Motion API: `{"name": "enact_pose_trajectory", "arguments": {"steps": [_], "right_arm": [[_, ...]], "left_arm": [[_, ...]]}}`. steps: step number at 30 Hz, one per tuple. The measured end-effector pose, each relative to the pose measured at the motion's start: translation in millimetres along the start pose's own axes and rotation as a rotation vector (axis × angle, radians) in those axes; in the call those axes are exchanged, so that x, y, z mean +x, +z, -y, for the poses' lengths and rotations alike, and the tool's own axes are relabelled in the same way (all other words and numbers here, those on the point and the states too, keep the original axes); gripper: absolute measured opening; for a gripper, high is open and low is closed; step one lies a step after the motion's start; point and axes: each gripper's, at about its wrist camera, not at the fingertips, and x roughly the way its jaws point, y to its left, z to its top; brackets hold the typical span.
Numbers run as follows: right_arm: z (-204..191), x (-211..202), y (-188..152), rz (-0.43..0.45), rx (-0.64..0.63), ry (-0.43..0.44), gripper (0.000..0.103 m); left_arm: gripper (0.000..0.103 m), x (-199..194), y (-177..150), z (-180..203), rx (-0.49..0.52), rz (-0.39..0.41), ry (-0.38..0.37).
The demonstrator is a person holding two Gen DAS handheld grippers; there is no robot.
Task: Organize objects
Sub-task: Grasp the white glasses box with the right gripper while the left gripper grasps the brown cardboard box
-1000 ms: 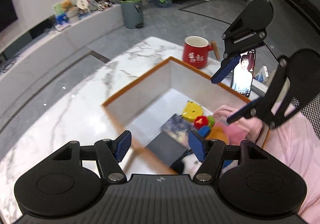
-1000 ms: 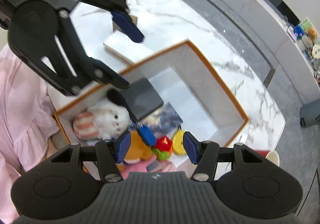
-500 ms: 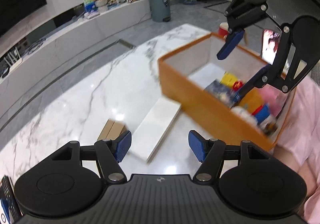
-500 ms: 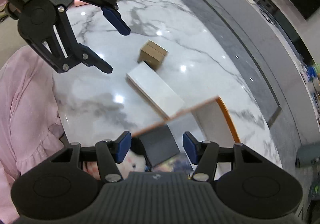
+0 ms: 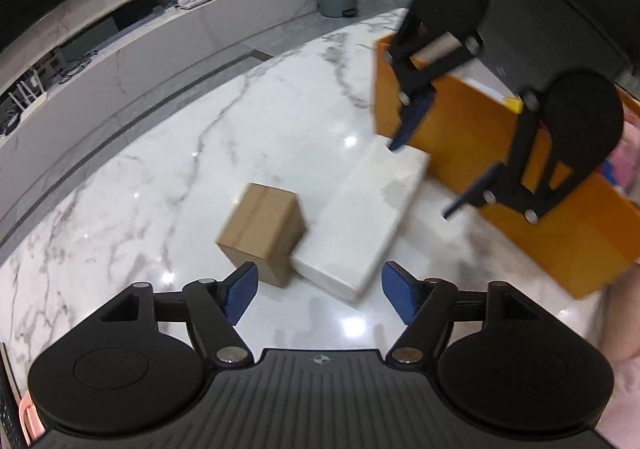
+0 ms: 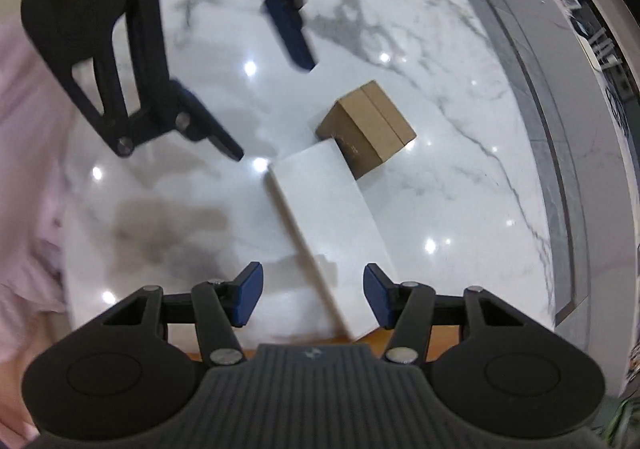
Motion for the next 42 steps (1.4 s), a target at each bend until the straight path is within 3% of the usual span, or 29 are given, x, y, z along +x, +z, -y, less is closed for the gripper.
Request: {"name": "enact_pose_trajectory", "arguments": {"steps": [4, 12, 16, 23, 26, 34, 38, 42], "right_arm": [[9, 26, 2, -0.038, -0.043, 0.001, 0.057], [-4, 49, 5, -0.056, -0.217, -0.05, 0.064], [-17, 59, 7, -0.073, -0.283, -0.067, 0.064], [-28, 64, 9, -0.062, -0.375, -0.136, 0.063], [-24, 64, 13, -0.057, -0.346, -0.142, 0.059], [-20, 53, 16, -0.059, -0.272, -0.077, 0.057], [-28, 39, 17, -0.039, -0.238, -0.055, 0.037], [-26, 28, 22, -0.044, -0.151, 0.033, 0.032]], "left_arm": [[0.085, 17, 7, -23, -0.028, 0.016, 0.02], [0.086, 55, 21, -36, 0.044, -0.039, 0.004], [0.074, 61, 23, -40, 0.014, -0.047, -0.03], [0.061, 59, 17, -47, -0.033, -0.048, -0.017], [0.055, 54, 14, -53, -0.067, -0.054, -0.014], [0.053, 31, -11, -53, -0.119, -0.102, -0.02], [0.053, 16, -28, -41, -0.131, -0.122, -0.015], [0.053, 0, -43, -29, -0.142, -0.15, -0.016]]}}
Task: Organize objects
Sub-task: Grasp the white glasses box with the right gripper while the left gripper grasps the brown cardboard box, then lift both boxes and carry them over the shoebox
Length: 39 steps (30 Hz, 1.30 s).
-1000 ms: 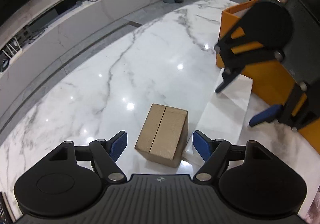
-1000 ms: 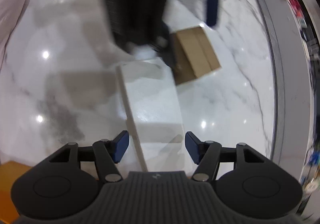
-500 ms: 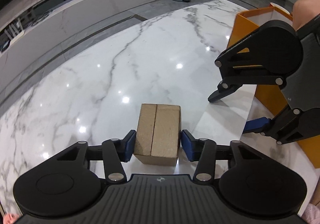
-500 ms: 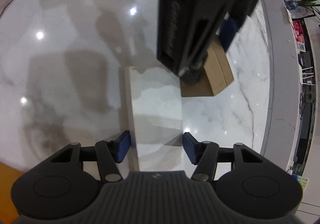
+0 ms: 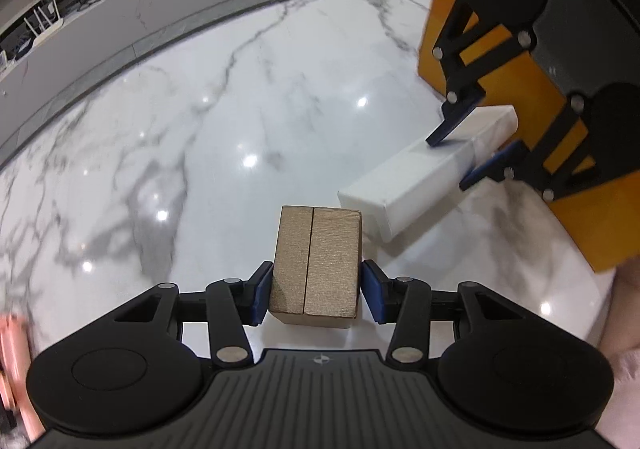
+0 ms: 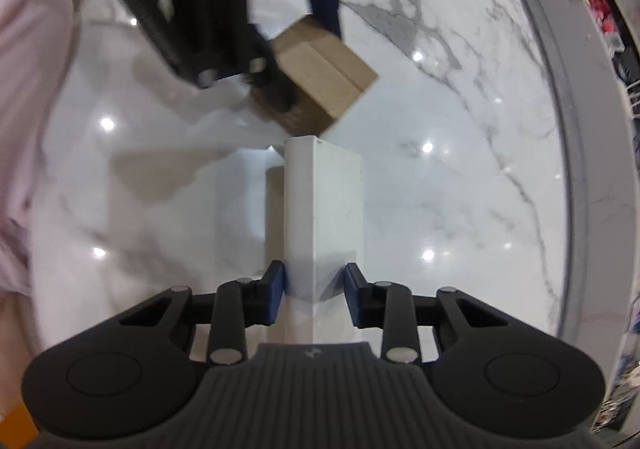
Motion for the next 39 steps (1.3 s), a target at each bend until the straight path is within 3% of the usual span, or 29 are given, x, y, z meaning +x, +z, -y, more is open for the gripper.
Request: {"name": "enact_pose_trajectory", "arguments": {"steps": [3, 9, 12, 18, 23, 29, 31, 39], "right_arm": [[-13, -9, 1, 0.003, 0.022, 0.076, 0.03], [-41, -30, 0, 0.01, 0.068, 0.324, 0.028], [-47, -27, 2, -0.008, 0.054, 0.373, 0.028], [-35, -19, 8, -0.09, 0.066, 0.398, 0.028], [-22, -19, 10, -0.101, 0.081, 0.407, 0.027], [-22, -20, 11, -0.104, 0.074, 0.383, 0.027], [-24, -20, 11, -0.104, 0.071, 0.365, 0.032], [-12, -19, 18, -0.105, 0.097, 0.287, 0.031]], "left_arm": [[0.053, -8, -13, 7, -0.008, -0.019, -0.013], [0.053, -22, -36, 28, 0.017, -0.054, -0.052], [0.053, -25, -42, 35, 0.037, -0.062, -0.055], [0.053, -25, -41, 31, 0.011, -0.062, -0.061], [0.053, -24, -40, 27, 0.014, -0.057, -0.07], [0.053, -20, -36, 26, 0.017, -0.077, -0.069], [0.053, -19, -34, 26, 0.01, -0.084, -0.067], [0.053, -19, -33, 28, 0.008, -0.095, -0.057]]}}
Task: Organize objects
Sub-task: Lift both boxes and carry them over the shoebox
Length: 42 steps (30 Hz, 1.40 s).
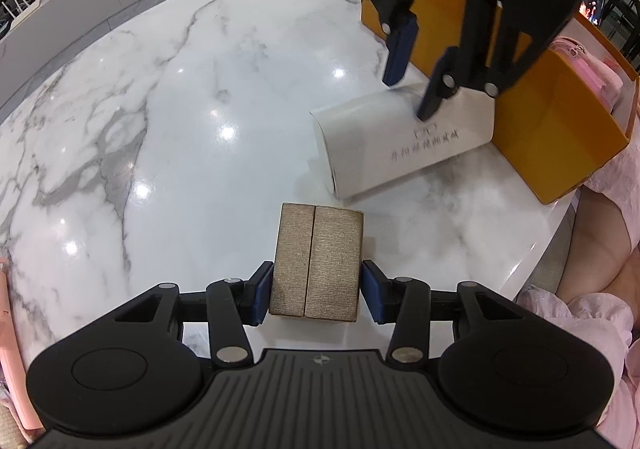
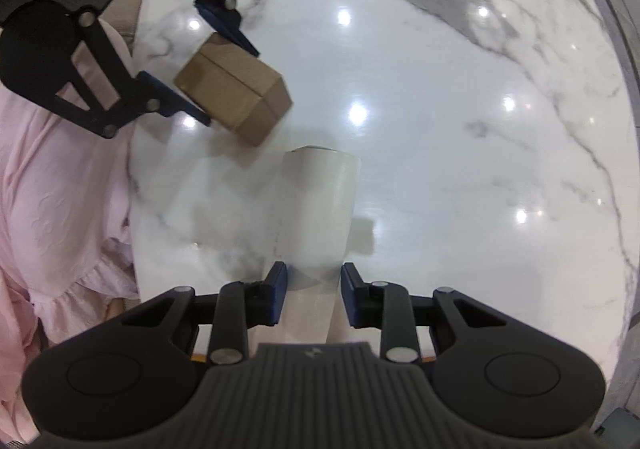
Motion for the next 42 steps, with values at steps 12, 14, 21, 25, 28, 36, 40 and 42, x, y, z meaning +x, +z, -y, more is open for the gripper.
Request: {"name": "enact_pose_trajectory", "arguments": {"steps": [12, 14, 21, 25, 28, 36, 40, 42], "right_arm": [[22, 16, -1, 0.047, 0.078, -0.033, 0.063], [24, 22, -2, 0.053, 0.109, -0.041, 0.066], [22, 43, 0, 0.055, 0.184, -0.09, 0.066], [21, 51, -3, 0.06, 0.213, -0.099, 0.065], [22, 53, -6, 0.074, 0.236, -0.101, 0.063], [12, 52, -6, 0.122, 0.219, -0.128, 0.062], [3, 40, -2, 0.176, 0.19, -0.15, 0.062], [-2, 29, -1, 0.198, 0.176, -0.164, 0.062]], "left_arm": [[0.061, -3, 8, 0, -0.021, -0.011, 0.025], [0.064, -3, 10, -2, -0.031, -0.015, 0.02], [0.065, 0, 15, -1, -0.064, -0.053, 0.054], [0.064, 3, 17, 0, -0.073, -0.065, 0.072], [0.055, 3, 17, 2, -0.077, -0.062, 0.063], [0.053, 0, 16, 6, -0.099, -0.058, 0.099], [0.053, -13, 17, 3, -0.159, -0.038, 0.101], [0.053, -23, 18, 5, -0.169, -0.02, 0.12]]}}
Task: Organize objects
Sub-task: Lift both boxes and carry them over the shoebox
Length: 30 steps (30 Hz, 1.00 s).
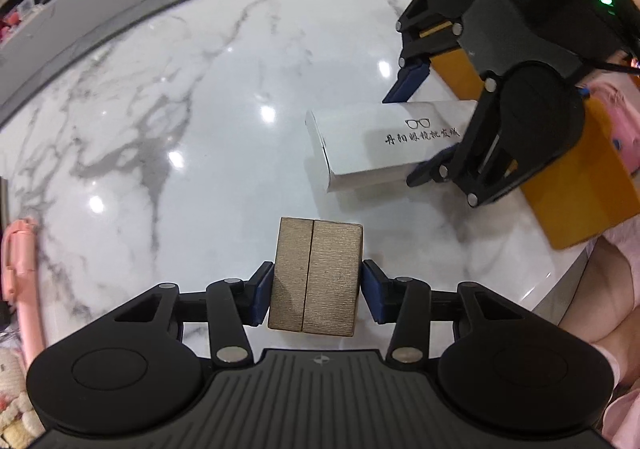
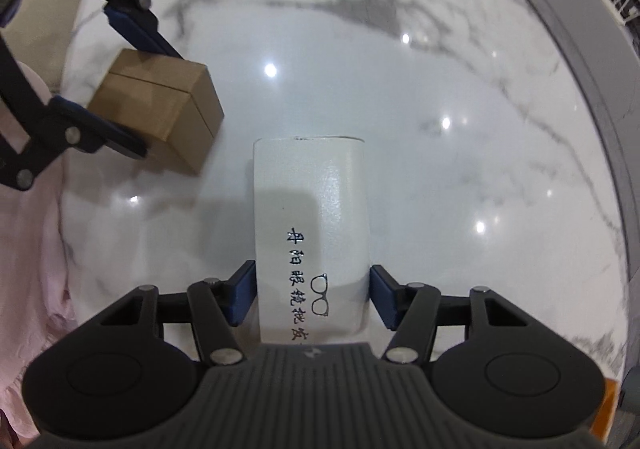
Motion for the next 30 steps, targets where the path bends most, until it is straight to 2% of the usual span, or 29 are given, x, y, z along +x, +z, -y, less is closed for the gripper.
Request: {"name": "enact_pose_trajectory", "arguments": {"steps": [10, 14, 18, 25, 30], "right_arm": [[7, -101, -3, 0.136, -0.064, -0.111, 0.062], [9, -149, -29, 0.167, -0.079, -0.167, 0.062], [17, -179, -67, 0.145, -0.075, -0.239, 0.062], [40, -180, -142, 0.072, -0.034, -0.294, 0.062], [45, -160, -180, 0.044, -0.065, -0.301, 0.062]], "left_arm": [[0.053, -71, 30, 29, 0.005, 0.15, 0.033], [0.053, -95, 52, 46, -0.008, 0.21, 0.012], [0.053, -106, 77, 65, -0.031, 0.248, -0.019], [0.053, -90, 124, 92, -0.099, 0.25, -0.094], [0.053, -63, 155, 107, -0.126, 0.227, -0.094]]}}
